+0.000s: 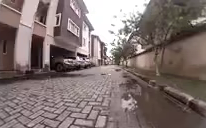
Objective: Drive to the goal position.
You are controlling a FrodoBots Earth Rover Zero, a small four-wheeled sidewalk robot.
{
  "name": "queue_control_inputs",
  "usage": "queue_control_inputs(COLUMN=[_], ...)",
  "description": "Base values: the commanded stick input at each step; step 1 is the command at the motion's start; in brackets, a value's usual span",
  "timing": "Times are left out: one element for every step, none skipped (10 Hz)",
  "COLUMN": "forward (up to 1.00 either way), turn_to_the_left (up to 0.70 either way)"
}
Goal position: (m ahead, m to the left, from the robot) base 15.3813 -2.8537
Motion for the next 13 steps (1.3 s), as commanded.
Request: queue_control_inputs(forward=[0.50, 0.50, 0.50, 0.50, 0.50, 0.50, 0.50, 0.50, 0.50, 0.50, 0.50, 0.50, 0.50], turn_to_the_left=[0.00, 0.00, 0.00, 0.00, 0.00, 0.00, 0.00, -0.16, -0.49, -0.50, -0.48, -0.40, -0.22])
